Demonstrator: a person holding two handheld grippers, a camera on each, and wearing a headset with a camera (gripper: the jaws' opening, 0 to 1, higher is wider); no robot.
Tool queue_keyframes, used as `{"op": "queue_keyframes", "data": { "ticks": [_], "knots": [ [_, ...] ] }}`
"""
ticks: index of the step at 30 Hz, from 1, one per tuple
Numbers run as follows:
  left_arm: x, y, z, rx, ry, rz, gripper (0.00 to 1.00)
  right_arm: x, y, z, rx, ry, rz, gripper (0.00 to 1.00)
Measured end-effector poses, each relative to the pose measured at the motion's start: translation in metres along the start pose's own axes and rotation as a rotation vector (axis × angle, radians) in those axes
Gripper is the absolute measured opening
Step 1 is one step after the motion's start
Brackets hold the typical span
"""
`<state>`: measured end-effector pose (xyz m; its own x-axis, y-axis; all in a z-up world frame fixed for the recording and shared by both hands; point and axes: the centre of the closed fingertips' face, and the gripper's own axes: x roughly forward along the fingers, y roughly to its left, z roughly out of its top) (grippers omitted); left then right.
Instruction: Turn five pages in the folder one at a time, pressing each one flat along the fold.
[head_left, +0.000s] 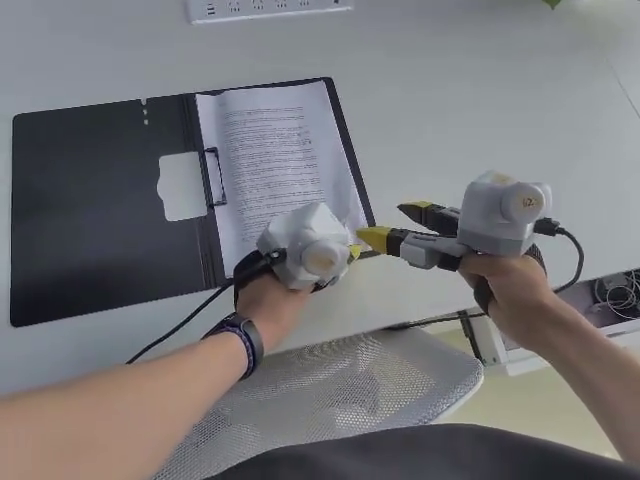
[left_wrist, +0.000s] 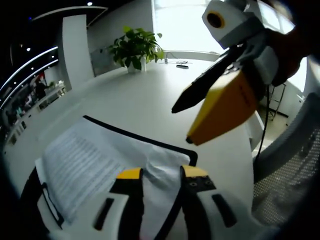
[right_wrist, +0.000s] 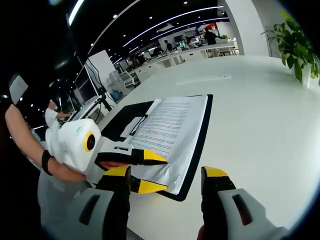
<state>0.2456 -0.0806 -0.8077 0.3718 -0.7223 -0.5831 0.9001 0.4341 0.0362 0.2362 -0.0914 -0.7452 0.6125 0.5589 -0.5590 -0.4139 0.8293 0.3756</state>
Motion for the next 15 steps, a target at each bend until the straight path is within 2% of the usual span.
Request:
{"op": "queue_keyframes", "data": {
  "ticks": [2,4,5,6,7,8,9,15],
  "knots": [
    [0.000,0.000,0.000,-0.006,-0.004,0.003,0.26,0.002,0.002,-0.001,-0.003,0.003,0.006,0.55],
    [0.000,0.004,0.001,-0.006,-0.007,0.012,0.20,0.003,0.003,-0.001,-0.002,0.005,0.009,0.55],
    [0.000,0.007,0.000,-0.007,-0.002,0.024,0.12,0.004,0.004,-0.001,-0.003,0.005,0.013,0.55],
    [0.000,0.016,-0.001,0.039,0.013,0.046,0.03,0.004,0.004,-0.001,-0.004,0.006,0.014,0.55],
    [0.001,0.015,-0.001,0.023,0.013,0.032,0.02,0.004,0.004,-0.001,-0.006,0.007,0.013,0.56],
    [0.001,0.013,-0.001,0.035,0.014,0.021,0.02,0.004,0.003,-0.001,-0.004,0.006,0.015,0.56],
    [0.000,0.012,-0.001,0.078,0.009,0.015,0.01,0.004,0.004,-0.001,-0.003,0.005,0.016,0.56],
    [0.000,0.013,-0.001,0.069,0.025,0.030,0.01,0.007,-0.001,0.000,0.003,0.000,0.014,0.56]
  ]
}}
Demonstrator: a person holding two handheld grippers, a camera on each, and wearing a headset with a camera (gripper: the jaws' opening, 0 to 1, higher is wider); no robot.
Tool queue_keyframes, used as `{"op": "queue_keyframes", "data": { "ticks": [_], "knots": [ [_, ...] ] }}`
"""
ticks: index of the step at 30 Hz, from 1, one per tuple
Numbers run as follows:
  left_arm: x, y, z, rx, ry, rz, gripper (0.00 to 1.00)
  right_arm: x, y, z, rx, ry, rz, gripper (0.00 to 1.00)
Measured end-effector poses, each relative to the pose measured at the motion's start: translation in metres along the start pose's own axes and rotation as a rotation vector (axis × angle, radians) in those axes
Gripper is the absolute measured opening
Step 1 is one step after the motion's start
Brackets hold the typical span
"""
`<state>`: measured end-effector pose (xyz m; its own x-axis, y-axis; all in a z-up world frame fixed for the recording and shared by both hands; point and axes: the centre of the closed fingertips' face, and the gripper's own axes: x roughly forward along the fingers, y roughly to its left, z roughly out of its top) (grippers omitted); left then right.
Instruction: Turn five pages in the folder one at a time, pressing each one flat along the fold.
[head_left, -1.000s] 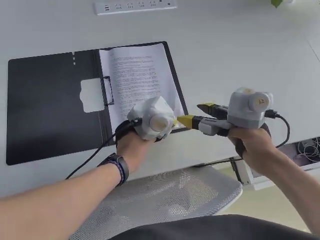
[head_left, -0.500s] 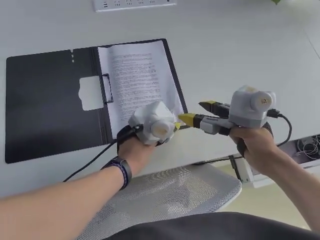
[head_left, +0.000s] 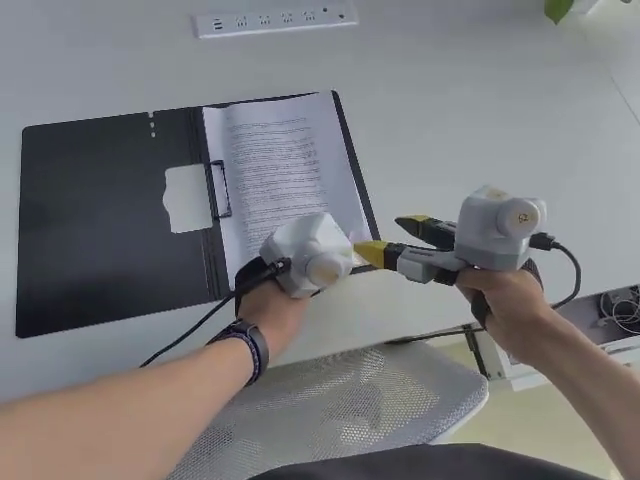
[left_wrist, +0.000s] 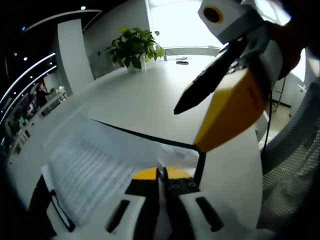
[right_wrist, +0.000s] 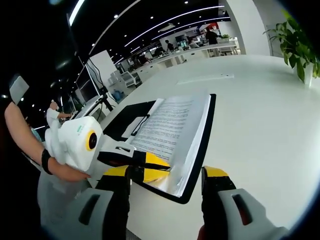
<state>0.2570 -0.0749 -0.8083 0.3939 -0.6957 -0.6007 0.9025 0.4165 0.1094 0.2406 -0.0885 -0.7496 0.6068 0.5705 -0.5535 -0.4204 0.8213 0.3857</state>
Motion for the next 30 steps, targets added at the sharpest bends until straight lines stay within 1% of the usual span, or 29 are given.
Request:
{"op": "queue_keyframes", "data": {
  "ticks": [1,3,5,6,7,8,9,10,14,16,18,24,26,28,30],
  "knots": [
    [0.000,0.000,0.000,-0.002,0.002,0.001,0.01,0.002,-0.001,0.000,0.001,0.001,0.002,0.56],
    [0.000,0.001,0.000,0.023,0.012,-0.003,0.00,0.006,-0.001,-0.001,0.000,0.006,0.007,0.56],
    [0.000,0.002,0.000,0.020,0.013,-0.005,0.00,0.010,-0.001,-0.002,0.000,0.013,0.014,0.55],
    [0.004,0.002,0.001,0.026,0.000,-0.029,0.00,0.013,-0.002,-0.003,0.002,0.018,0.018,0.55],
    [0.002,0.008,-0.003,-0.003,0.017,-0.003,0.00,0.015,-0.002,-0.003,0.006,0.020,0.022,0.54],
    [0.003,0.006,-0.003,0.035,0.015,-0.007,0.00,0.019,-0.002,-0.002,0.016,0.018,0.031,0.53],
    [0.003,0.005,-0.003,0.039,0.014,-0.008,0.00,0.022,-0.002,-0.001,0.023,0.017,0.041,0.52],
    [0.003,0.007,-0.003,0.025,0.013,-0.009,0.00,0.025,-0.002,-0.001,0.027,0.020,0.046,0.52],
    [0.003,0.006,-0.002,0.021,0.010,-0.002,0.00,0.036,-0.003,-0.004,0.030,0.052,0.067,0.52],
    [0.003,0.005,-0.002,0.029,0.008,-0.004,0.00,0.038,-0.003,-0.004,0.036,0.056,0.075,0.51],
    [0.003,0.005,-0.001,0.032,0.007,-0.007,0.00,0.041,0.001,-0.002,0.041,0.060,0.090,0.51],
    [0.003,0.004,0.000,0.037,0.005,-0.005,0.00,0.045,0.004,-0.004,0.050,0.068,0.102,0.49],
    [0.002,0.004,0.000,0.035,0.003,-0.006,0.00,0.046,0.004,-0.004,0.066,0.063,0.109,0.46],
    [0.002,0.004,0.000,0.036,0.003,-0.005,0.00,0.046,0.003,-0.004,0.066,0.064,0.105,0.43],
    [0.002,0.004,0.000,0.028,-0.001,-0.004,0.00,0.047,0.002,-0.002,0.094,0.056,0.110,0.40]
  ]
}}
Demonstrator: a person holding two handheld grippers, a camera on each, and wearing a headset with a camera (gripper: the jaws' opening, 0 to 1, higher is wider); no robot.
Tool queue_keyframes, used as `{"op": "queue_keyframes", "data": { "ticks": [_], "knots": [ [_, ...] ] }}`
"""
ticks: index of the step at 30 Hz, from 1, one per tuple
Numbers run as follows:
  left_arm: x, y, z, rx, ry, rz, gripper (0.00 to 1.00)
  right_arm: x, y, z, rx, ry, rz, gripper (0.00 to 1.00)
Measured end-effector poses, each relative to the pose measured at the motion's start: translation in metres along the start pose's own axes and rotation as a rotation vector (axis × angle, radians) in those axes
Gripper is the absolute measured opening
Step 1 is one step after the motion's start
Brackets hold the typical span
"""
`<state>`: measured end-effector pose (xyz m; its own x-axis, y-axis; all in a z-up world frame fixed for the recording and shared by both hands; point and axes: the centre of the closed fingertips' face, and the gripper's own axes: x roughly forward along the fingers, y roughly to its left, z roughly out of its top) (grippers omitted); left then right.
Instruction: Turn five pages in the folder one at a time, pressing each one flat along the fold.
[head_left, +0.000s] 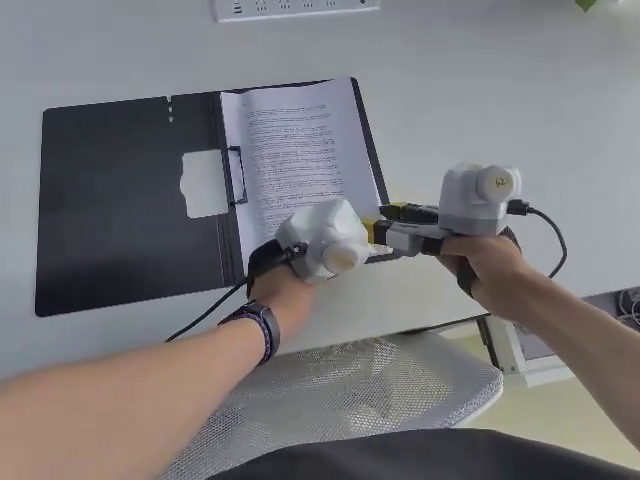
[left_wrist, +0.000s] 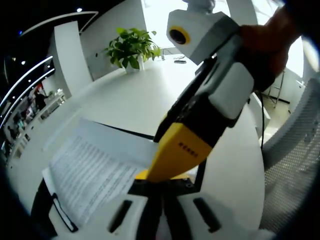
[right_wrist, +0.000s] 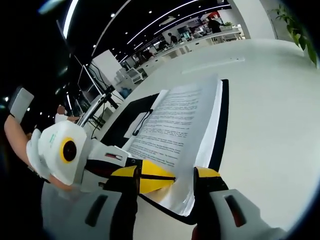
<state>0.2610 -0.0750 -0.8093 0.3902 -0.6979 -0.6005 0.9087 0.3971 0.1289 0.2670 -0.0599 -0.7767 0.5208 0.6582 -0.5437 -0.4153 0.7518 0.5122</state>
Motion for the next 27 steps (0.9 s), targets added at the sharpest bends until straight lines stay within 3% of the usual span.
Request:
{"op": "queue_keyframes", "data": {
  "ticks": [4,8,14,27],
  "knots": [
    [-0.001,0.000,0.000,-0.016,-0.011,-0.001,0.00,0.000,-0.002,0.006,0.088,-0.046,0.015,0.24],
    [-0.001,0.000,0.001,-0.031,-0.020,-0.008,0.00,0.004,-0.011,0.003,0.114,-0.034,-0.003,0.19],
    [-0.002,-0.001,0.001,-0.032,-0.023,-0.012,0.00,0.010,-0.018,0.004,0.153,-0.038,-0.032,0.01],
    [-0.007,0.001,0.001,-0.094,-0.007,-0.033,0.00,0.005,-0.018,0.002,0.195,-0.058,-0.042,0.00]
  ]
}}
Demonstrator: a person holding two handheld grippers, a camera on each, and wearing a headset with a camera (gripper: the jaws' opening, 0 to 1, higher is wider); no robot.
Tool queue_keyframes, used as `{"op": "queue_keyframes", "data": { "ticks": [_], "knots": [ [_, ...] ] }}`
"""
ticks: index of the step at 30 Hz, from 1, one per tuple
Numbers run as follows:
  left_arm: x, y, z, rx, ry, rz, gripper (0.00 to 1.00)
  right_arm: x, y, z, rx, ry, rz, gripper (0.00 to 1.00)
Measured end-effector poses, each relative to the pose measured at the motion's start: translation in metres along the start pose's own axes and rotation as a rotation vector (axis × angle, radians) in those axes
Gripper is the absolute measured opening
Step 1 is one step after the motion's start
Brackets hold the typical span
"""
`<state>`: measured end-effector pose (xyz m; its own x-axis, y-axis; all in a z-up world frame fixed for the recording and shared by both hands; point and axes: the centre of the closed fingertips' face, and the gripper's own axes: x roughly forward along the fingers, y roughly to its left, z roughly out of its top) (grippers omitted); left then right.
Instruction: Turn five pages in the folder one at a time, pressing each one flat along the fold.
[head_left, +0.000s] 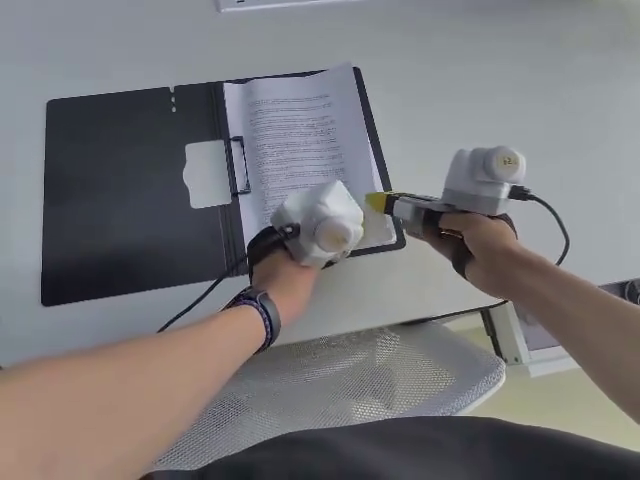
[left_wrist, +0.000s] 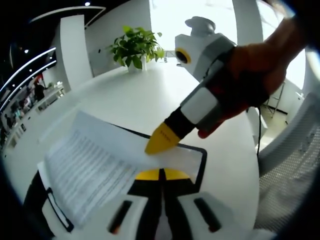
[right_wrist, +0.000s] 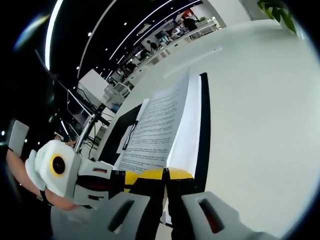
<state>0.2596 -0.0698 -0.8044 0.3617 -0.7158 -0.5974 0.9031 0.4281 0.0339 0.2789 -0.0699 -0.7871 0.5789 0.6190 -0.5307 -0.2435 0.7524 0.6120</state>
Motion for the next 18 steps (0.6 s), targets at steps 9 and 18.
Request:
{"op": "queue_keyframes", "data": {
  "ticks": [9,18],
  "knots": [
    [-0.020,0.017,-0.003,-0.107,0.006,0.021,0.14,-0.001,0.003,0.002,0.009,-0.018,0.014,0.00],
    [-0.044,0.034,0.008,-0.110,-0.024,0.036,0.36,-0.002,0.003,0.003,0.008,-0.021,0.015,0.00]
  ]
}}
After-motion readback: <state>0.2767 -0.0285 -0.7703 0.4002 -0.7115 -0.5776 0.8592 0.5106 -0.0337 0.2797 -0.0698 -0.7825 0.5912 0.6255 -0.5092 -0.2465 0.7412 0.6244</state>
